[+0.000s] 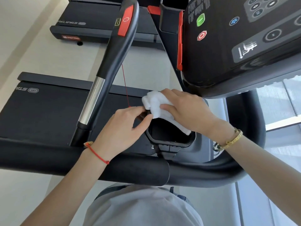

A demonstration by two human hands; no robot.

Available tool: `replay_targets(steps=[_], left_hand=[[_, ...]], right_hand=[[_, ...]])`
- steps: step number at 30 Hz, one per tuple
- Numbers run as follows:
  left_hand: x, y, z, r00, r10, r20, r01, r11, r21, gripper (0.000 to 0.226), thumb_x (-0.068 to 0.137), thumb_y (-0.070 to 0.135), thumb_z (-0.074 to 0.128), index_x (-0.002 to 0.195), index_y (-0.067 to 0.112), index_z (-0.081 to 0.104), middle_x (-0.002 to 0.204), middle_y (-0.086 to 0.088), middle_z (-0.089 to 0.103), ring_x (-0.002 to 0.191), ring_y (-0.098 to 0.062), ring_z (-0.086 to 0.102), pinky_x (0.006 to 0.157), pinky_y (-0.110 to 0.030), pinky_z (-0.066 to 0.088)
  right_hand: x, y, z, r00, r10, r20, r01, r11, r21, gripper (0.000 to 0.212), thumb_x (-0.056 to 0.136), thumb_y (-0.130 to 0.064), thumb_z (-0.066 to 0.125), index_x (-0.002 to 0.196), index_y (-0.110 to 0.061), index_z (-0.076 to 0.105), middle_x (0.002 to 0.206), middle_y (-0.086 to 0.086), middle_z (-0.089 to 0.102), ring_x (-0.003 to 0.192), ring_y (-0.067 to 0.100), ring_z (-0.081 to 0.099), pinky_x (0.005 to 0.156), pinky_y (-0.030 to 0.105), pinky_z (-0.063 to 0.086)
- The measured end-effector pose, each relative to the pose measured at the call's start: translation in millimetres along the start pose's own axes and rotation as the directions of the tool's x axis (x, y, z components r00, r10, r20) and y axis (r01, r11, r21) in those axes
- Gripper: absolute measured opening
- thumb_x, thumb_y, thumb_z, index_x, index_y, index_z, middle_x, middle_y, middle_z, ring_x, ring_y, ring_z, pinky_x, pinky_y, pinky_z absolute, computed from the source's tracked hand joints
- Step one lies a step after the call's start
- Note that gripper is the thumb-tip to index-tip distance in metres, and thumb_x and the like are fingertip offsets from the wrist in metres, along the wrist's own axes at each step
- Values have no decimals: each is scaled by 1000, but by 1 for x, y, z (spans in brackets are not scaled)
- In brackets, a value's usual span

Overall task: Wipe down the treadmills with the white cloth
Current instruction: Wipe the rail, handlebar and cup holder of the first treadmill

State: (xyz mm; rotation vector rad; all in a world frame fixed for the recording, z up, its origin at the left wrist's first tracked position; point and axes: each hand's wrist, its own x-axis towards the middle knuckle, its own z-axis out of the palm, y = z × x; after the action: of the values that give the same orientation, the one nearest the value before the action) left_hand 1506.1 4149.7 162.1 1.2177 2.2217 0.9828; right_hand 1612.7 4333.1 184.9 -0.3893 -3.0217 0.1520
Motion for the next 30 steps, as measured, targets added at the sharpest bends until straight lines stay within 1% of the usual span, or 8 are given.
replay_targets(steps=[6,8,12,16,19,22,24,30], left_hand=[[0,1,0,1000,20,7,-20,1000,8,47,97,52,41,132,27,59,117,17,65,106,-3,61,94,-35,54],[2,4,-1,999,29,17,-29,999,27,55,96,51,41,145,28,48,128,15,59,111,-1,58,97,-35,52],[6,9,-4,998,59,33,-60,997,49,59,97,44,43,152,27,36,140,11,52,119,-2,53,102,-32,49],[11,10,-4,998,55,25,-56,997,59,55,97,41,46,149,25,42,136,7,56,116,-8,56,102,-36,49],[14,7,-2,997,74,17,-75,996,49,57,93,46,44,145,25,47,132,7,59,112,-9,60,100,-39,51],[15,2,1,996,86,6,-87,995,39,55,93,46,45,143,25,49,131,8,60,112,-10,60,99,-39,52],[14,2,2,996,93,-2,-93,995,30,54,94,45,45,143,25,49,130,8,60,111,-8,60,99,-38,52],[13,2,4,993,112,-29,-112,994,15,46,98,35,51,142,22,51,124,8,62,106,-7,61,95,-37,54]], right_hand=[[-37,0,-7,936,321,145,-347,909,230,44,102,-37,41,139,-16,32,120,10,53,96,35,58,68,31,30],[-48,-8,-7,897,402,181,-440,843,308,44,101,-36,43,135,-12,29,110,10,52,83,29,56,64,30,30],[-66,-20,-4,822,498,278,-570,723,389,30,101,-34,44,104,-11,26,79,5,49,57,10,44,47,21,26],[-44,-13,-9,795,515,320,-607,670,427,39,103,-34,40,124,-3,32,88,7,51,76,25,52,66,28,35],[-33,-10,-15,792,517,325,-608,618,498,40,104,-30,38,136,-8,30,94,9,53,80,26,55,63,29,29],[-55,-21,-9,755,565,332,-650,579,493,25,103,-33,38,118,-14,31,76,4,50,59,10,44,48,24,29],[-73,-31,-5,728,586,355,-681,559,474,24,102,-38,37,106,-16,27,74,-2,45,61,5,42,52,16,31],[-62,-23,-7,731,596,334,-669,529,522,25,103,-29,40,105,-5,31,69,5,47,55,15,43,40,15,33]])
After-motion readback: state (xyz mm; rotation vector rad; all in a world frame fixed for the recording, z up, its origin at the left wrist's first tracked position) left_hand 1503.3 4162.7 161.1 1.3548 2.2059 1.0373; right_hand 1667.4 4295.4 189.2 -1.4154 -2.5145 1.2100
